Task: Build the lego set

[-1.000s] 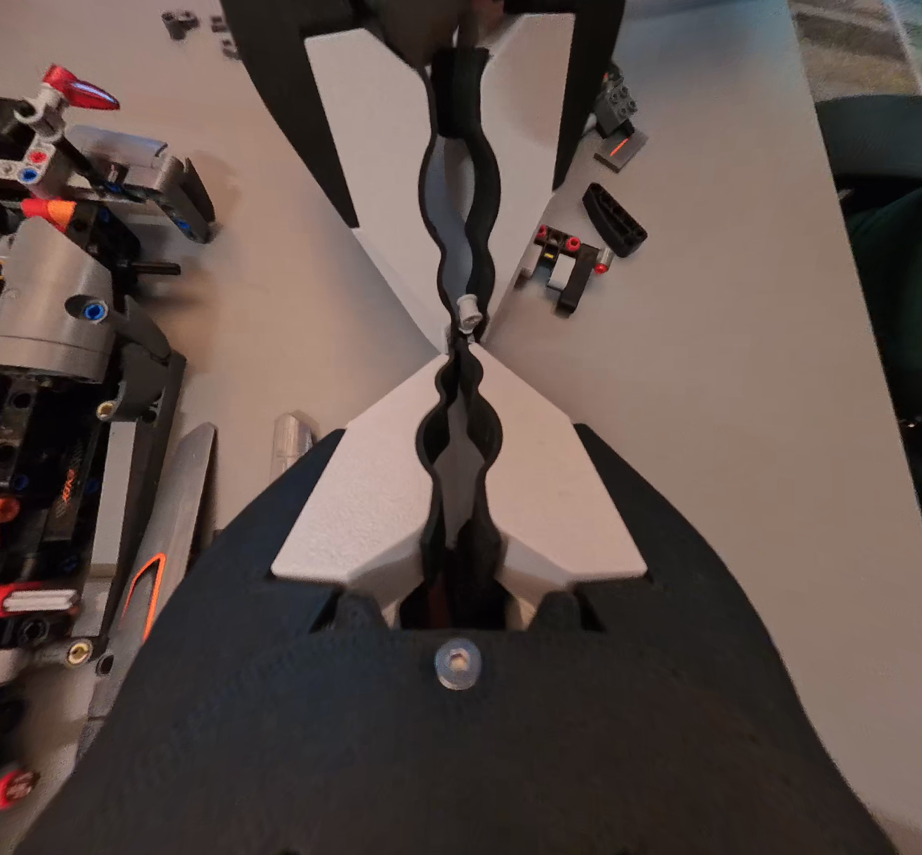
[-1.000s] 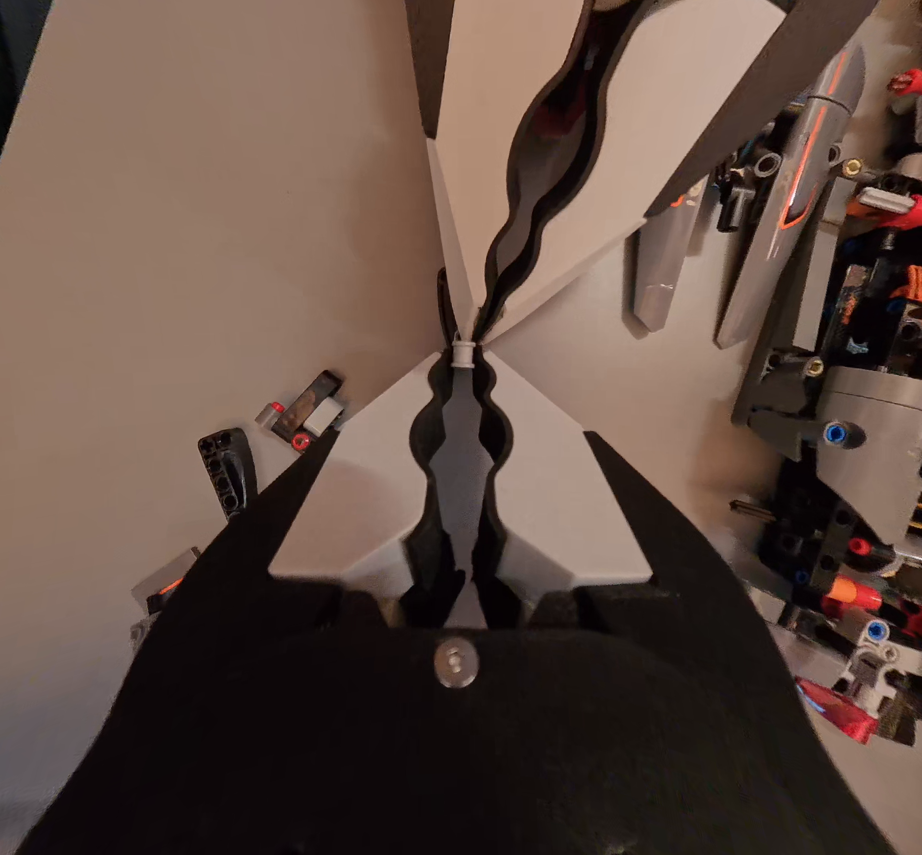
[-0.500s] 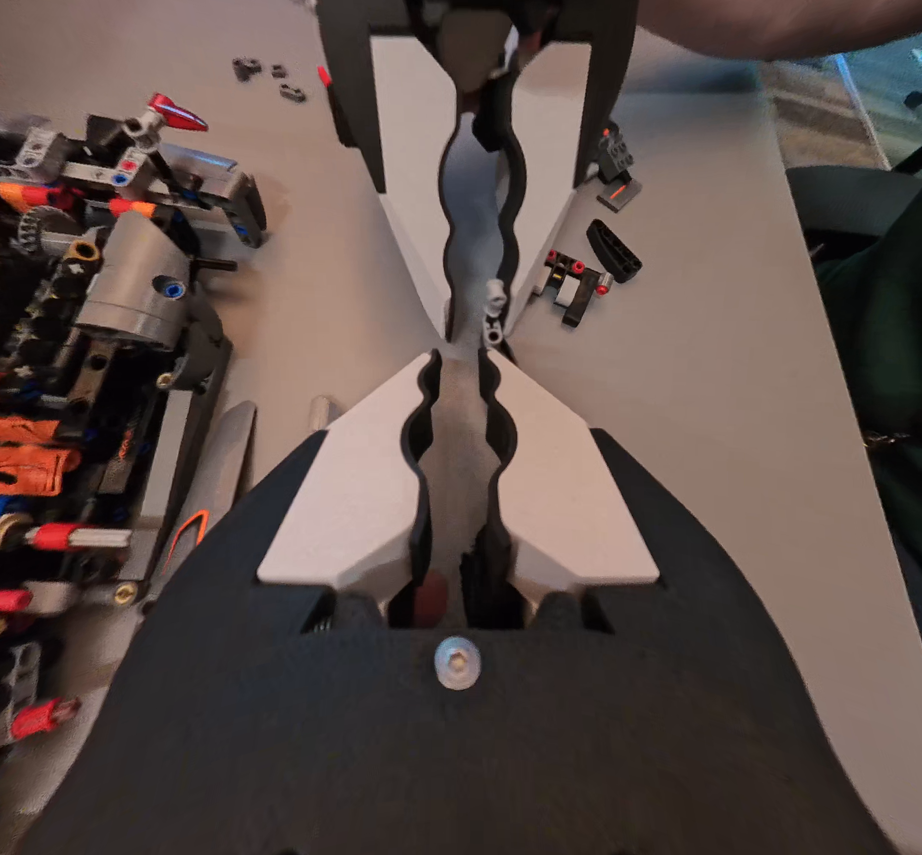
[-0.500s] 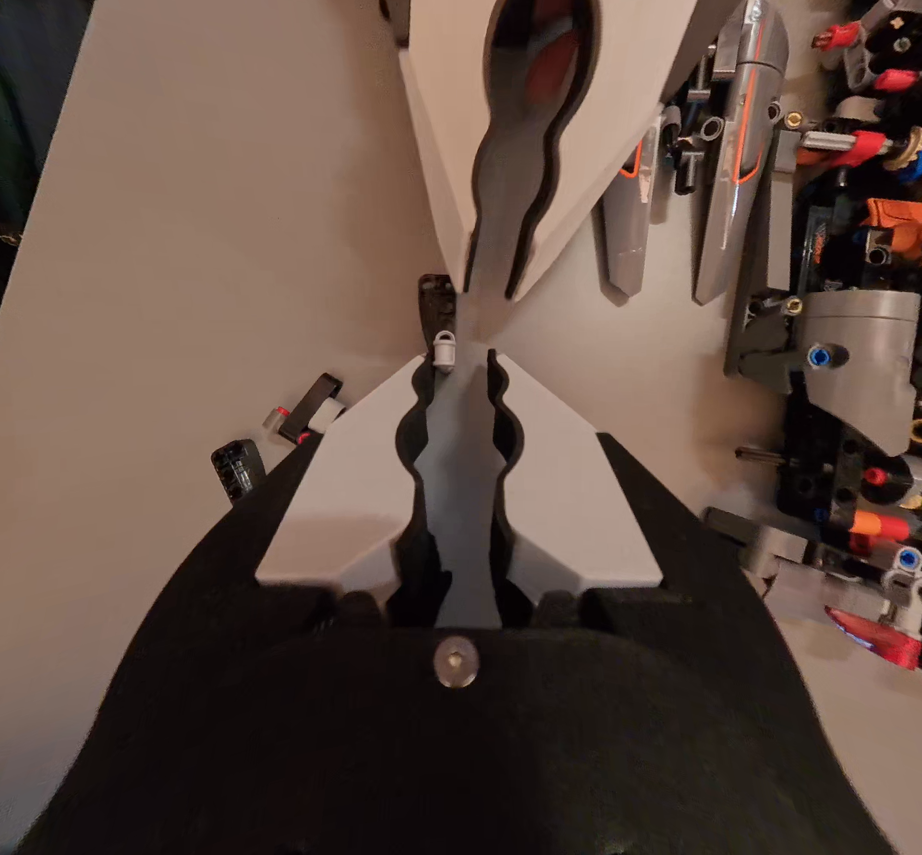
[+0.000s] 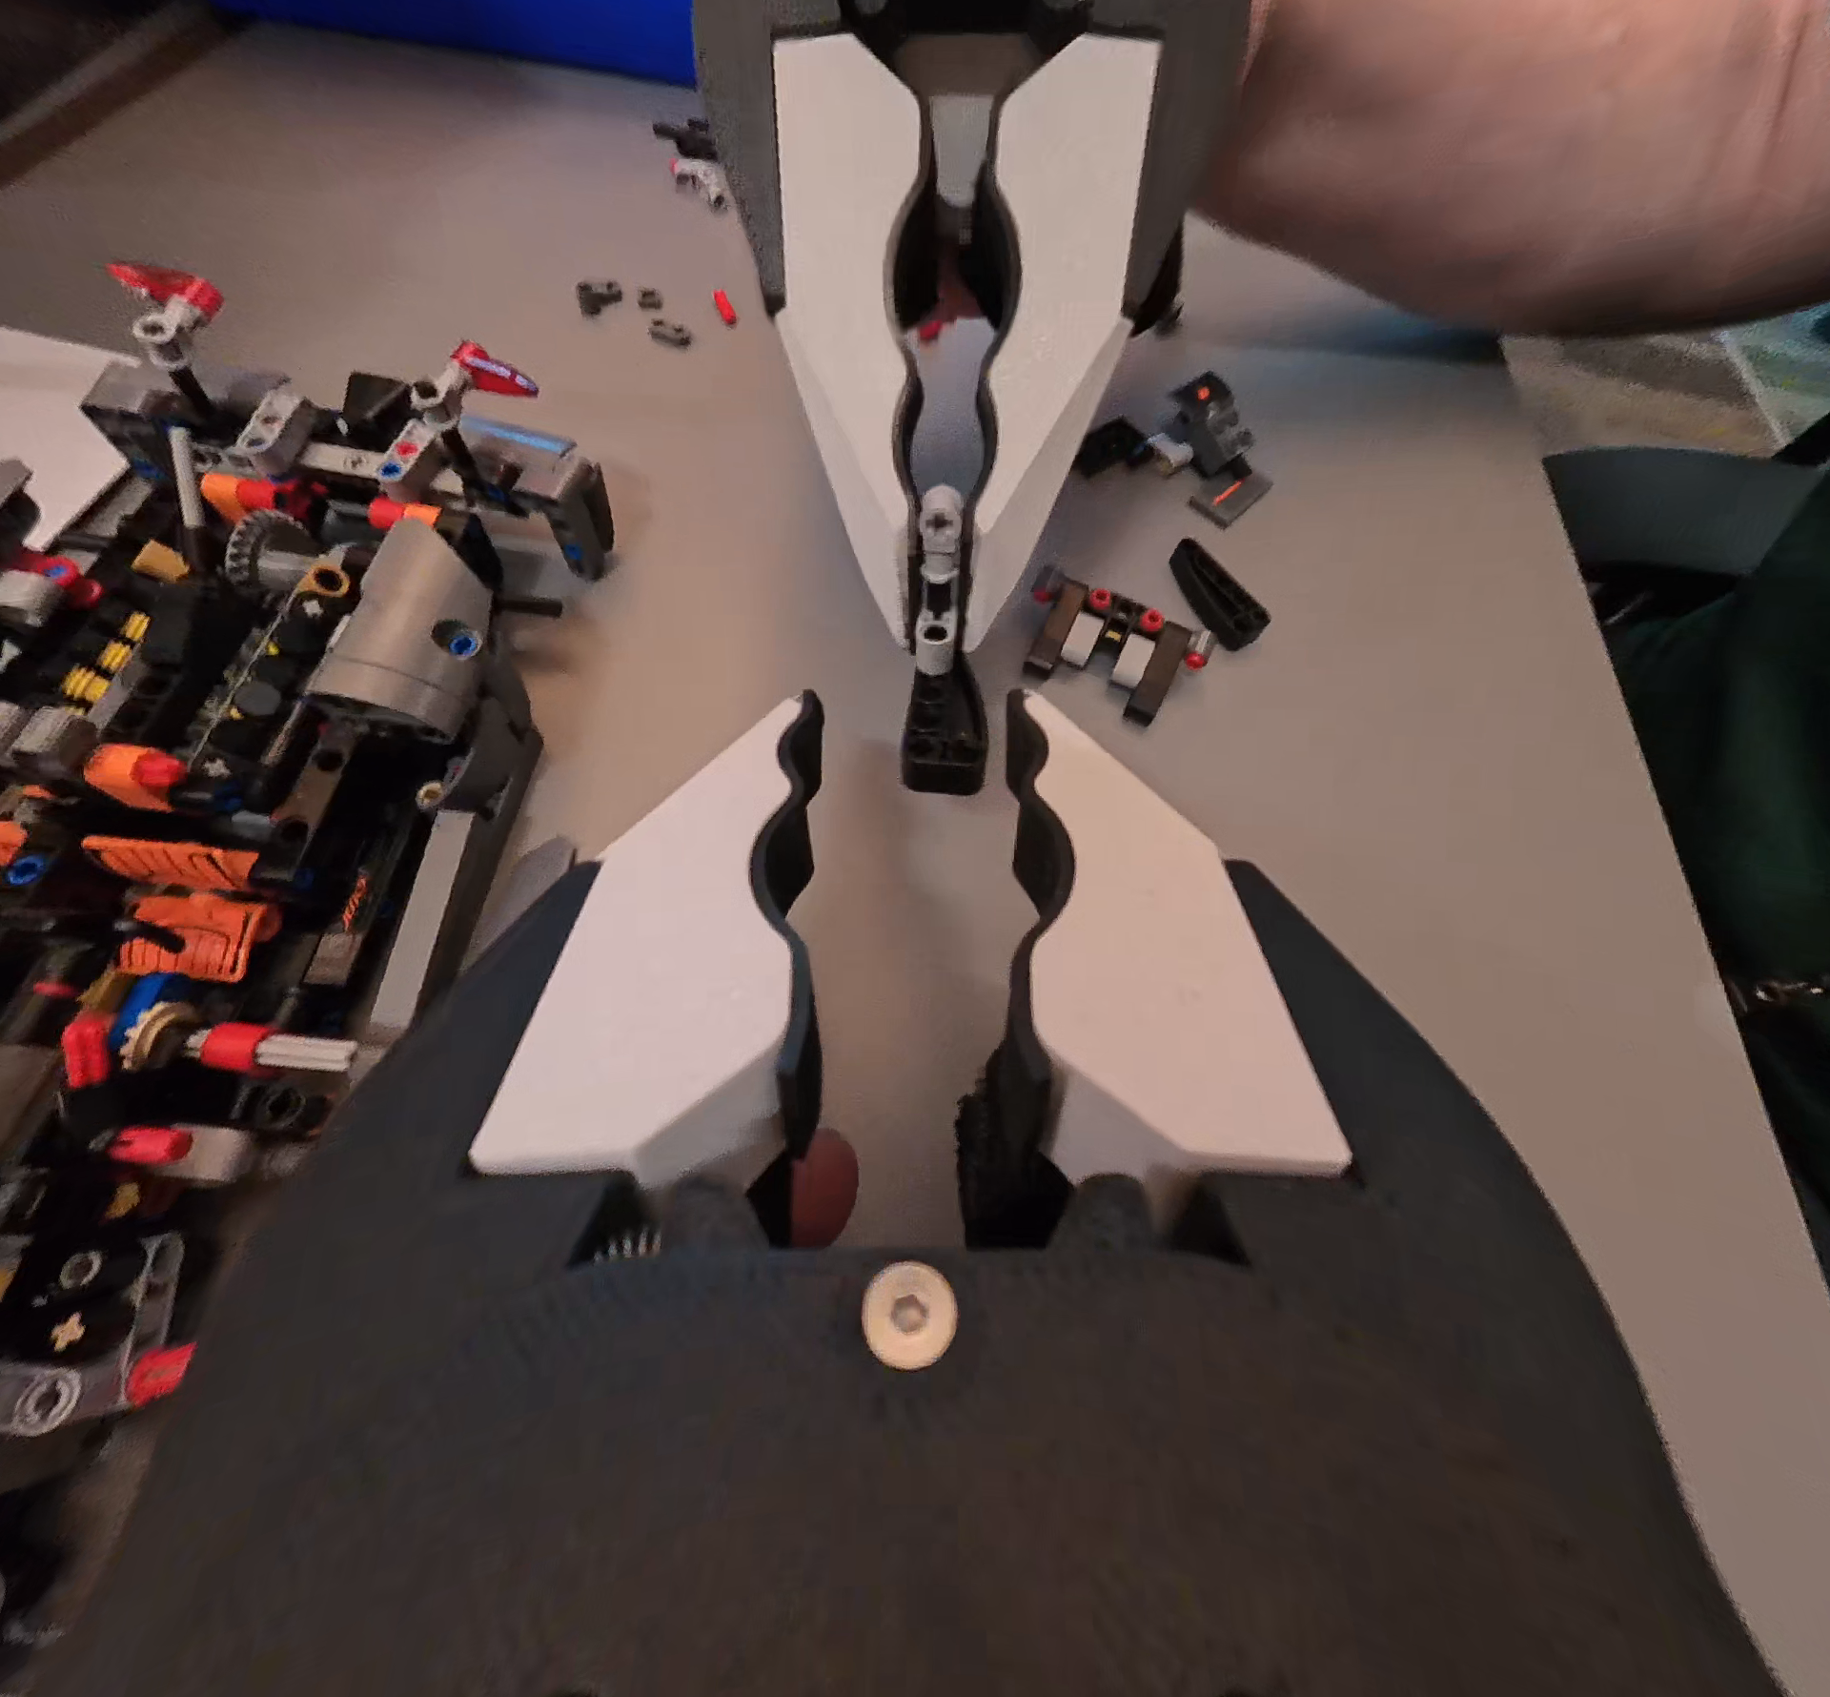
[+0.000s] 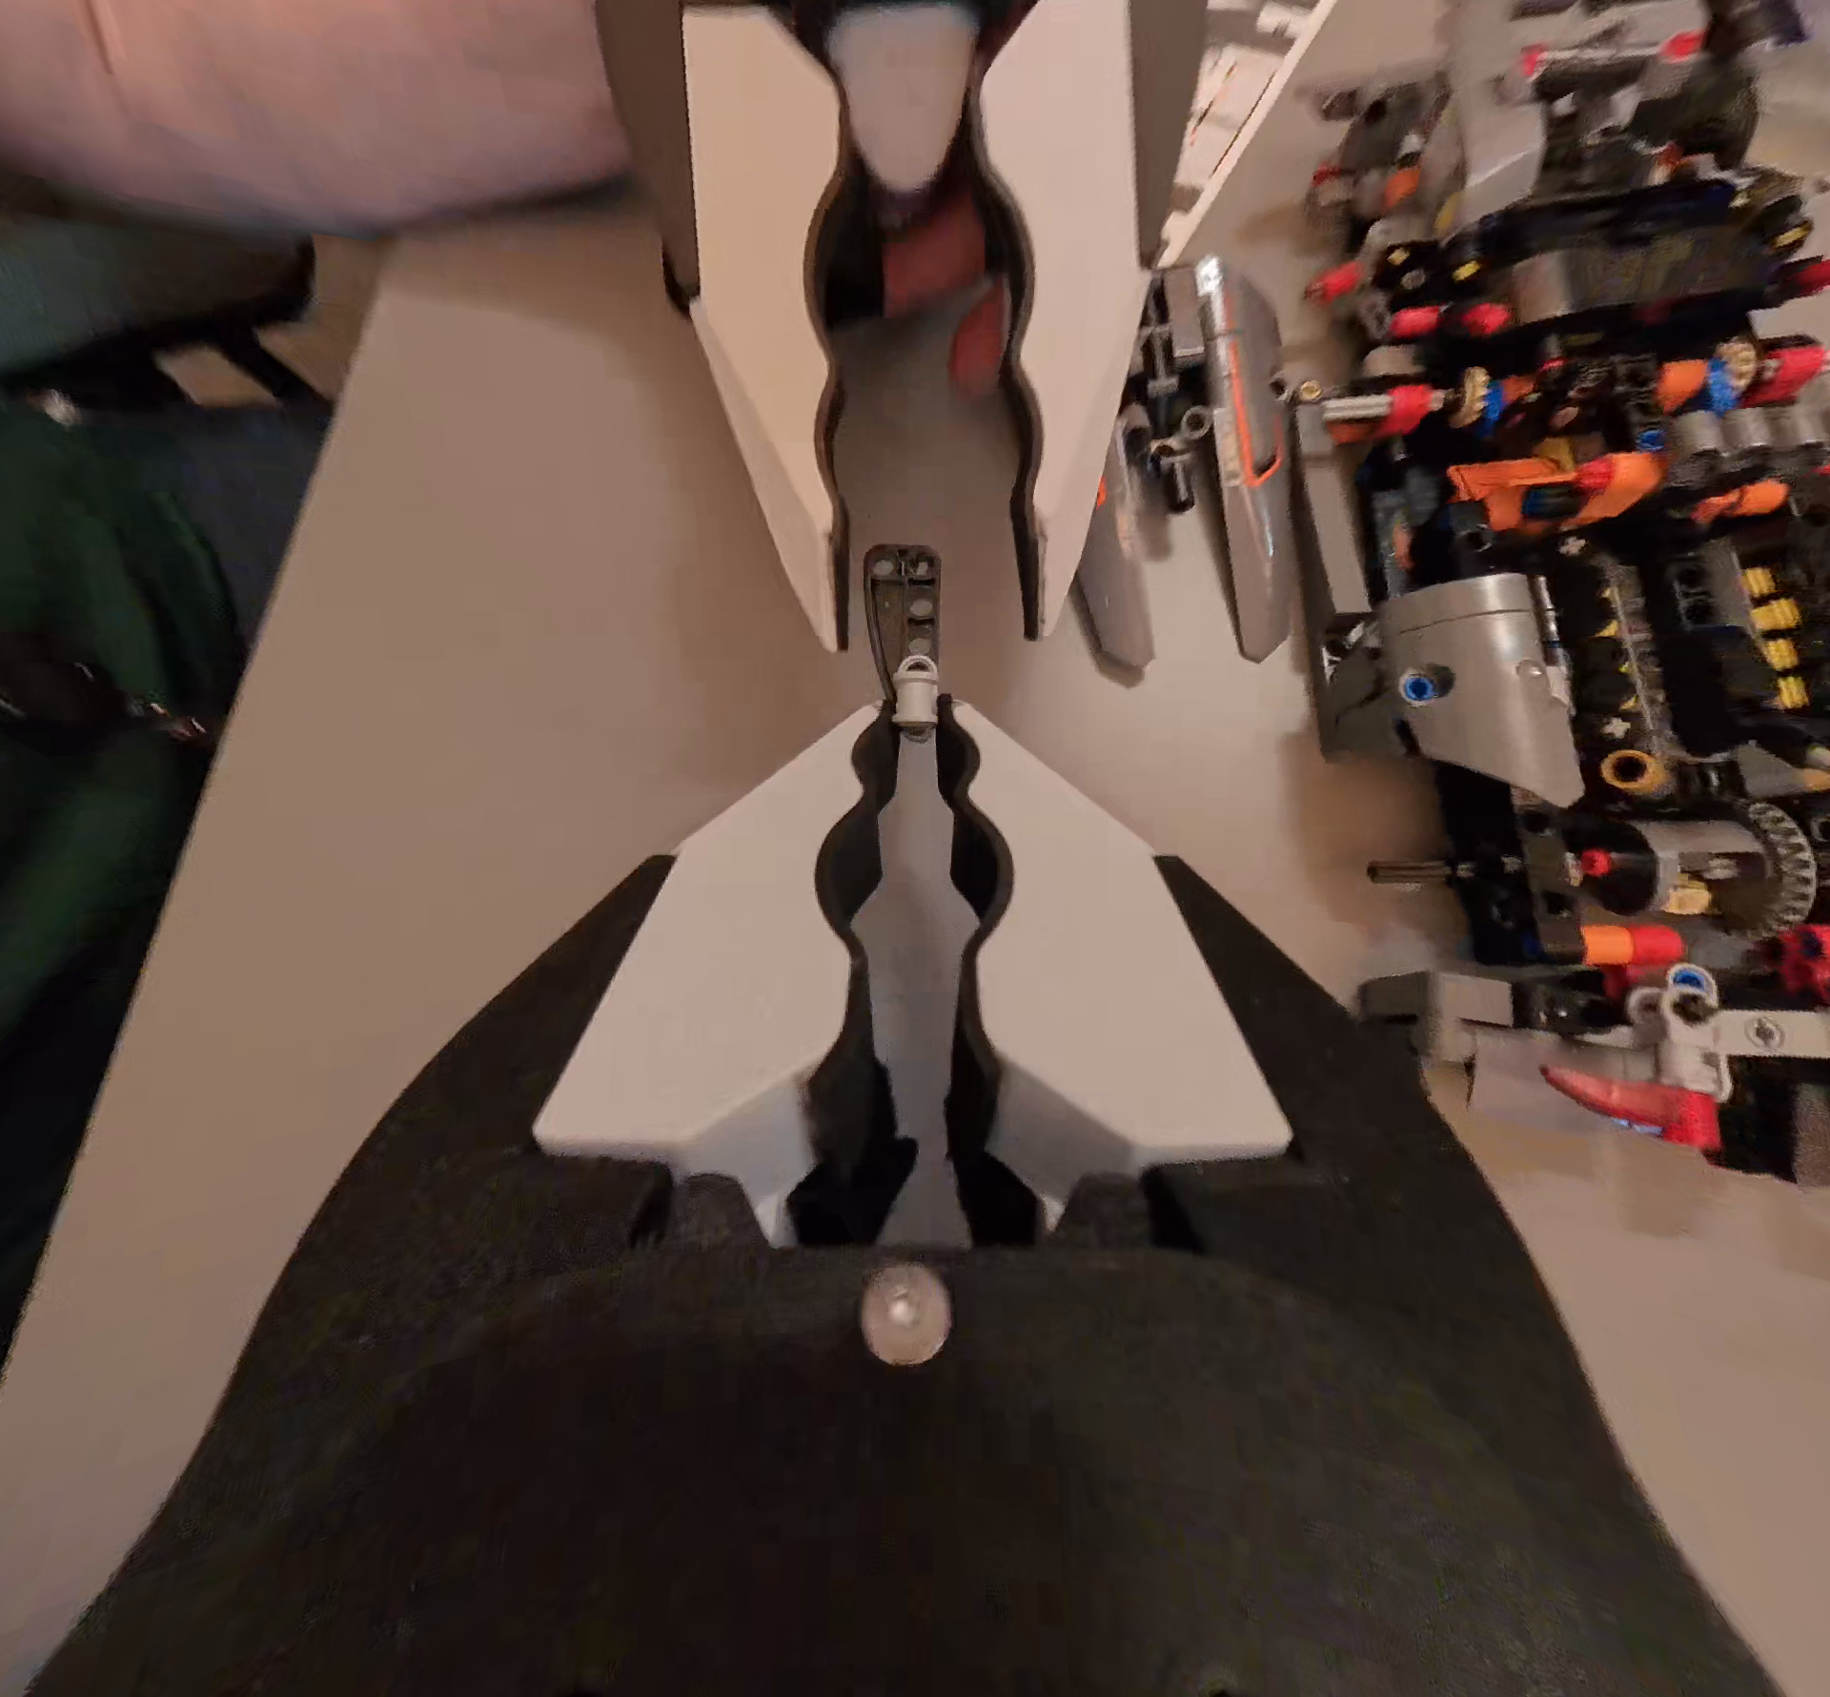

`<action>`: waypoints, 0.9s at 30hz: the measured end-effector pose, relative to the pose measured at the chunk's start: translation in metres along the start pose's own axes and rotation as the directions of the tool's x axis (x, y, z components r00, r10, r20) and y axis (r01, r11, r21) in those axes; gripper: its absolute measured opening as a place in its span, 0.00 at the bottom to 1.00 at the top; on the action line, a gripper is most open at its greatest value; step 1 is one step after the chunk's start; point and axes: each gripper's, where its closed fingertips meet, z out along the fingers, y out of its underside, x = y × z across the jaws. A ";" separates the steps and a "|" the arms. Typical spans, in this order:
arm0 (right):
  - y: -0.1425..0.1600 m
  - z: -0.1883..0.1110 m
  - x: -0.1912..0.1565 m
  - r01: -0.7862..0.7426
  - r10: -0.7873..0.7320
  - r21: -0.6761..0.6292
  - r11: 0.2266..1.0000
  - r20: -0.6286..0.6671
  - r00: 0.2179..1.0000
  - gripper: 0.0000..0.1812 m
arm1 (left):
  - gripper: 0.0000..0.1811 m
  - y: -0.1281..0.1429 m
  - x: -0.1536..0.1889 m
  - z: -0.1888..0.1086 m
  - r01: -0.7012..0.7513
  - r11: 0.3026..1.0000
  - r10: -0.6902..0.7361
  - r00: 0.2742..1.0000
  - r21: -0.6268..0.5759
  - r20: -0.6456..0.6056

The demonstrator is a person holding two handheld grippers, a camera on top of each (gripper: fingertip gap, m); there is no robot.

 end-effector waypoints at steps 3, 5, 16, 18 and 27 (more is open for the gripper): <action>-0.013 -0.007 0.001 -0.051 0.054 0.104 0.993 -0.021 0.998 0.03 | 0.19 -0.013 0.004 -0.001 0.011 0.997 -0.009 1.000 0.071 -0.024; -0.023 -0.010 -0.002 -0.080 0.082 0.172 0.982 -0.006 0.997 0.03 | 0.13 -0.020 0.005 -0.002 0.003 0.994 0.000 1.000 0.109 -0.024; -0.043 -0.021 0.000 -0.109 0.117 0.334 0.936 -0.004 0.993 0.03 | 0.07 -0.037 0.004 -0.012 0.050 0.974 -0.034 0.997 0.221 -0.073; -0.044 -0.022 0.002 -0.114 0.124 0.349 0.930 -0.007 0.992 0.03 | 0.07 -0.039 0.004 -0.011 0.082 0.969 -0.062 0.994 0.232 -0.092; -0.041 -0.028 0.014 -0.041 0.102 0.330 0.943 -0.169 0.980 0.12 | 0.07 -0.040 0.000 -0.009 0.017 0.975 -0.012 1.000 0.222 -0.025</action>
